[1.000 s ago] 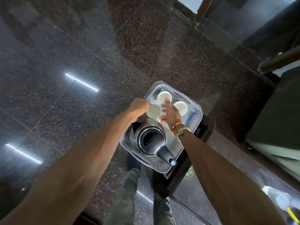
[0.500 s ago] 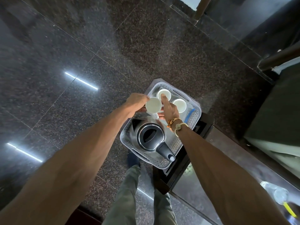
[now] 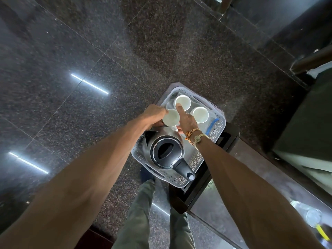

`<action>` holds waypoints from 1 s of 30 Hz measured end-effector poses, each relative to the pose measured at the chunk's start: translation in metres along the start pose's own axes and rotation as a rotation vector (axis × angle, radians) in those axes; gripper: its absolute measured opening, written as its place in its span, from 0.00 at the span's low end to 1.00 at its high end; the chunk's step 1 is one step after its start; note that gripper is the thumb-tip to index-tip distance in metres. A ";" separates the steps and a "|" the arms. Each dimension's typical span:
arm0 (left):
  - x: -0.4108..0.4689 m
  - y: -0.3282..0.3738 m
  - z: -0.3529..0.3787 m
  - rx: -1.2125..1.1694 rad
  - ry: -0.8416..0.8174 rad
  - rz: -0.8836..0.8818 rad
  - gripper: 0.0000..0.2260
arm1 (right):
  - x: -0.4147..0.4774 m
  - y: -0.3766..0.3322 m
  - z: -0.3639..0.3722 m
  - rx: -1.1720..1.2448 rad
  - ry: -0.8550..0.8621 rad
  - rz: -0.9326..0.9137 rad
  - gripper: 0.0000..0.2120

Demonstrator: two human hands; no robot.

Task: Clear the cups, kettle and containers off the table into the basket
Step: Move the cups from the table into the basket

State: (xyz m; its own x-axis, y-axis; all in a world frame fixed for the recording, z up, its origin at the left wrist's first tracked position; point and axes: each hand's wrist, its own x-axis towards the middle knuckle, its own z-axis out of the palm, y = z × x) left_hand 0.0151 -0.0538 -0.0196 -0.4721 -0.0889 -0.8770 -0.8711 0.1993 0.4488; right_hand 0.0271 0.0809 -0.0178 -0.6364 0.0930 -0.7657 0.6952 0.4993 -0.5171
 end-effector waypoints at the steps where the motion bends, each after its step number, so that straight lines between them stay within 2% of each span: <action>1: 0.004 -0.001 0.001 0.003 -0.001 -0.001 0.10 | 0.001 0.002 0.001 0.002 0.003 0.004 0.53; 5: 0.009 -0.002 0.002 0.016 -0.018 0.007 0.13 | 0.016 0.018 0.007 0.040 0.020 0.011 0.51; 10: 0.003 -0.003 0.000 -0.022 0.002 -0.010 0.10 | 0.009 0.022 0.006 0.084 0.074 -0.012 0.52; 16: -0.028 0.006 -0.012 0.089 0.140 0.122 0.08 | -0.035 0.024 -0.013 0.148 0.203 -0.032 0.36; 17: -0.035 0.010 -0.013 0.084 0.161 0.153 0.08 | -0.042 0.026 -0.017 0.142 0.207 -0.039 0.37; 18: -0.043 0.013 -0.014 0.076 0.174 0.188 0.08 | -0.049 0.027 -0.022 0.119 0.196 -0.050 0.43; 21: -0.067 0.022 -0.007 0.062 0.172 0.293 0.10 | -0.056 0.042 -0.035 0.050 0.101 -0.079 0.72; 22: -0.076 0.026 -0.001 0.042 0.151 0.319 0.11 | -0.065 0.044 -0.041 0.082 0.106 -0.075 0.74; 23: -0.085 0.029 0.007 0.014 0.130 0.338 0.11 | -0.081 0.044 -0.046 0.164 0.138 -0.061 0.67; 25: -0.099 0.034 0.027 -0.019 0.093 0.369 0.09 | -0.116 0.044 -0.056 0.353 0.236 0.014 0.40; 26: -0.106 0.035 0.039 -0.026 0.069 0.386 0.07 | -0.126 0.050 -0.061 0.388 0.299 0.022 0.30; 27: -0.114 0.036 0.052 -0.026 0.038 0.410 0.06 | -0.135 0.058 -0.066 0.393 0.358 0.030 0.26; 28: -0.122 0.036 0.065 -0.013 0.010 0.432 0.08 | -0.140 0.069 -0.071 0.393 0.392 0.033 0.26; 30: -0.140 0.034 0.090 0.042 -0.035 0.457 0.10 | -0.150 0.090 -0.084 0.417 0.412 0.038 0.33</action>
State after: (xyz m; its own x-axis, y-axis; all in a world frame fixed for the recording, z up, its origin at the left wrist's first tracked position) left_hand 0.0636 0.0531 0.1031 -0.8012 0.0499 -0.5964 -0.5681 0.2501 0.7841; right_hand 0.1571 0.1845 0.0830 -0.6276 0.4729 -0.6184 0.7401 0.1161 -0.6624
